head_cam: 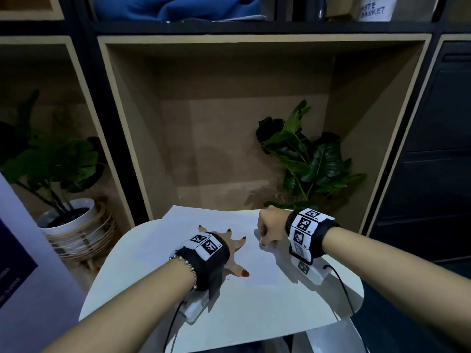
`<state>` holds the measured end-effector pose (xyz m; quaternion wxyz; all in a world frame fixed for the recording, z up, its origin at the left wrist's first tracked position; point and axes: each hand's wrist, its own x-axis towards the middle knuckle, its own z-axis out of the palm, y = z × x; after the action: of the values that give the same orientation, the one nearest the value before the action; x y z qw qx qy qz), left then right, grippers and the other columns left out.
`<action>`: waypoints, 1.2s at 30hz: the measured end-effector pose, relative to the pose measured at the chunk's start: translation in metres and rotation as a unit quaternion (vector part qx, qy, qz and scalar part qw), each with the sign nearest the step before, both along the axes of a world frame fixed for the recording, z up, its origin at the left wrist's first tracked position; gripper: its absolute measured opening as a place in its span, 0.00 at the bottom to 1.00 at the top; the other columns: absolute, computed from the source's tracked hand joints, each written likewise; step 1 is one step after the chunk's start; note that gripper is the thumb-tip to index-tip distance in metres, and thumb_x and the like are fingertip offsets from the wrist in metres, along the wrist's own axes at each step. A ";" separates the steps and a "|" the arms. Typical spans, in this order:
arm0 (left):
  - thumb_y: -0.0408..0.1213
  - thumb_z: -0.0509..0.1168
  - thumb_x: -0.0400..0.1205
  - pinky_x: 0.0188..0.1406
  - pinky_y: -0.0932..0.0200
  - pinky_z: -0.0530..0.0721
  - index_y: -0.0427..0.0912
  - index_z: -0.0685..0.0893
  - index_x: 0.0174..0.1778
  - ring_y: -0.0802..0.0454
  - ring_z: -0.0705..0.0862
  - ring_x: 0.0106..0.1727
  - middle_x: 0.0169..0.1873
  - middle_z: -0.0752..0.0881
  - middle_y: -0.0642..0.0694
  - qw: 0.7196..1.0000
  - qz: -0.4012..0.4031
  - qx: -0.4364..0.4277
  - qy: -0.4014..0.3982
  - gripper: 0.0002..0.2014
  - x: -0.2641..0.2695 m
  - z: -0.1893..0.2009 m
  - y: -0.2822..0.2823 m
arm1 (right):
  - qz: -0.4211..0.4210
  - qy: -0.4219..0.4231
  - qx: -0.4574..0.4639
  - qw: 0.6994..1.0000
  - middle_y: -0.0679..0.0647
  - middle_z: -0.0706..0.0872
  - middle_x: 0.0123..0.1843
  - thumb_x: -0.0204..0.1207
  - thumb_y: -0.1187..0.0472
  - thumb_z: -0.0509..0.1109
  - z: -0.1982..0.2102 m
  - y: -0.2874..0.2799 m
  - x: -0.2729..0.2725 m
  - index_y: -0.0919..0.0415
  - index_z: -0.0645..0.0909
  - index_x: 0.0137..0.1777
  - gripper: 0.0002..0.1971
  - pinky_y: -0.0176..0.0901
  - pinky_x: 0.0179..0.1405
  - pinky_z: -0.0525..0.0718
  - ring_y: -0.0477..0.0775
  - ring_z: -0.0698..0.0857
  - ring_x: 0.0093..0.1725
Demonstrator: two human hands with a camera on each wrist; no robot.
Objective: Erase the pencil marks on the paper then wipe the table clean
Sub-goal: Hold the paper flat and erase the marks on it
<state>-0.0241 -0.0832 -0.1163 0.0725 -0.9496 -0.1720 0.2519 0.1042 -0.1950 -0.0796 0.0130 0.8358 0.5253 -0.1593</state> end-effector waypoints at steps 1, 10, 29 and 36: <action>0.76 0.58 0.74 0.72 0.15 0.43 0.62 0.41 0.85 0.32 0.59 0.83 0.87 0.43 0.43 1.000 0.000 0.000 -0.002 0.50 -0.003 0.000 0.000 | 0.000 -0.001 0.002 1.000 0.64 0.89 0.34 0.72 0.58 0.79 0.000 0.000 -0.001 0.70 0.90 0.39 0.12 0.43 0.34 0.80 0.53 0.82 0.34; 0.79 0.58 0.70 0.70 0.13 0.41 0.65 0.42 0.85 0.32 0.54 0.85 0.87 0.43 0.45 1.000 -0.008 -0.004 -0.005 0.52 -0.003 -0.006 0.002 | 0.043 -0.044 0.021 0.998 0.62 0.81 0.29 0.76 0.63 0.70 -0.008 0.011 -0.036 0.68 0.82 0.34 0.11 0.45 0.31 0.79 0.62 0.80 0.32; 0.82 0.59 0.64 0.75 0.21 0.36 0.56 0.36 0.86 0.41 0.43 0.87 0.86 0.39 0.54 0.996 0.035 -0.069 -0.051 0.62 -0.019 -0.011 0.006 | 0.052 0.056 0.029 0.997 0.48 0.85 0.28 0.67 0.57 0.82 -0.004 0.015 -0.050 0.60 0.88 0.34 0.08 0.44 0.42 0.86 0.49 0.84 0.35; 0.81 0.60 0.65 0.75 0.20 0.35 0.57 0.40 0.86 0.40 0.42 0.87 0.87 0.41 0.54 0.995 0.036 -0.078 -0.051 0.60 -0.020 -0.011 0.006 | 0.072 0.024 0.030 0.997 0.54 0.86 0.29 0.68 0.58 0.80 -0.006 0.019 -0.056 0.62 0.88 0.35 0.07 0.45 0.40 0.86 0.55 0.86 0.36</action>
<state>-0.0442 -0.0777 -0.1276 -0.0203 -0.9571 -0.1894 0.2182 0.0477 -0.1759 -0.0861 -0.0135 0.7918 0.5888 -0.1617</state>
